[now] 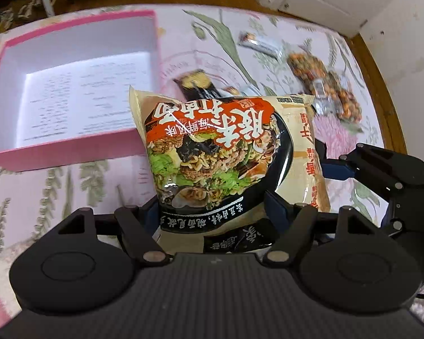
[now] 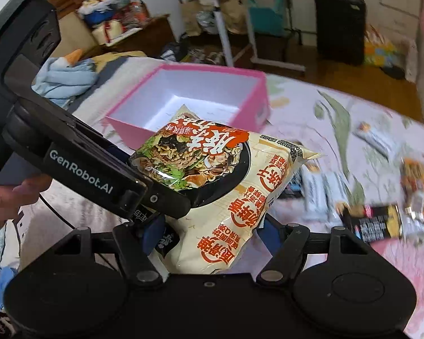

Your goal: Organize snacks

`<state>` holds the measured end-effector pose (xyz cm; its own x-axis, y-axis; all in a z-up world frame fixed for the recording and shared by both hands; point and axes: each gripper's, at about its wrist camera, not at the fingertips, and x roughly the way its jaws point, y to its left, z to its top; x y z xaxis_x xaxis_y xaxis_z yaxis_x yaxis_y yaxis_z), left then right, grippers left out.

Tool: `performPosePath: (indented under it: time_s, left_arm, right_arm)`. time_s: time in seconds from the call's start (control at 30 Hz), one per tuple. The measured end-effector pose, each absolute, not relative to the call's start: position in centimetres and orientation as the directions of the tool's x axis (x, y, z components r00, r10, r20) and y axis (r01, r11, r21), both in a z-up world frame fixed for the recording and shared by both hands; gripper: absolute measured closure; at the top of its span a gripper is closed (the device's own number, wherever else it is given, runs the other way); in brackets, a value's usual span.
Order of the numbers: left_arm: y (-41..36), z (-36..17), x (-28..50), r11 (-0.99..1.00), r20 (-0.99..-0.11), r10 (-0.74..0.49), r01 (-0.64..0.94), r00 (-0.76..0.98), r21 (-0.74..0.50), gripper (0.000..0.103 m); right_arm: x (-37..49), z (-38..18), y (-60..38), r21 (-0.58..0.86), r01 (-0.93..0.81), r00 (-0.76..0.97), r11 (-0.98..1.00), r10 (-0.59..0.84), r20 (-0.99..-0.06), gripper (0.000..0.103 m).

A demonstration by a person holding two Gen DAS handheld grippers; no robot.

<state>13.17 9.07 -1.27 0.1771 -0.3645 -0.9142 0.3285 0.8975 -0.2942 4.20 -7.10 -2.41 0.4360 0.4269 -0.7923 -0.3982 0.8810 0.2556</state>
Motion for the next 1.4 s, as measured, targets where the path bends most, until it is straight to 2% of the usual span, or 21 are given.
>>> performPosePath:
  time_s: [0.13,0.4,0.63,1.03,1.1,1.2,1.23,1.3,1.4]
  left_arm:
    - [12.3,0.1,14.0,0.907,-0.902,-0.369,0.297,0.225,-0.297,0.030]
    - [17.6,-0.2,19.5,0.940,-0.886,-0.322,0.225,0.335,-0.257,0.030]
    - [19.9,-4.8,26.5,0.948,-0.888,-0.306,0.196,0.342,-0.251,0.029]
    - [20.7,-12.4,31.6,0.933,-0.890,-0.358,0.144,0.281,-0.329,0.029]
    - [20.1,-12.7,31.7,0.944,-0.898,-0.326,0.146,0.295,-0.295,0.027]
    - [19.0,-12.1,31.0,0.973,-0.894,-0.219,0.162,0.391,-0.167,0.026]
    - [18.6,-11.8,30.6,0.979,-0.885,-0.176,0.168,0.431,-0.114,0.026]
    - [18.4,-11.1,29.8,0.979,-0.875,-0.160,0.184,0.458,-0.083,0.026]
    - [18.6,-9.6,28.8,0.979,-0.868,-0.163,0.184,0.468,-0.084,0.026]
  right_arm:
    - [5.5,-3.2,-8.6,0.242,-0.435,0.454,0.867,0.444,-0.773,0.028]
    - [12.0,-3.7,-3.2,0.209,-0.475,0.494,0.855,0.455,-0.741,0.030]
    - [18.5,-7.4,0.5,0.188,-0.464,0.485,0.865,0.426,-0.764,0.030]
    - [23.5,-11.8,4.8,-0.042,-0.487,0.452,0.873,0.210,-0.867,0.030]
    - [23.8,-12.0,4.9,-0.066,-0.480,0.453,0.875,0.183,-0.873,0.030]
    - [23.4,-11.8,4.8,-0.100,-0.476,0.474,0.874,0.159,-0.866,0.029]
    - [23.1,-11.5,4.4,-0.072,-0.472,0.463,0.878,0.178,-0.869,0.029]
    - [22.4,-10.3,3.1,0.005,-0.470,0.456,0.882,0.248,-0.855,0.029]
    - [20.3,-8.1,1.5,0.031,-0.484,0.484,0.875,0.296,-0.824,0.029]
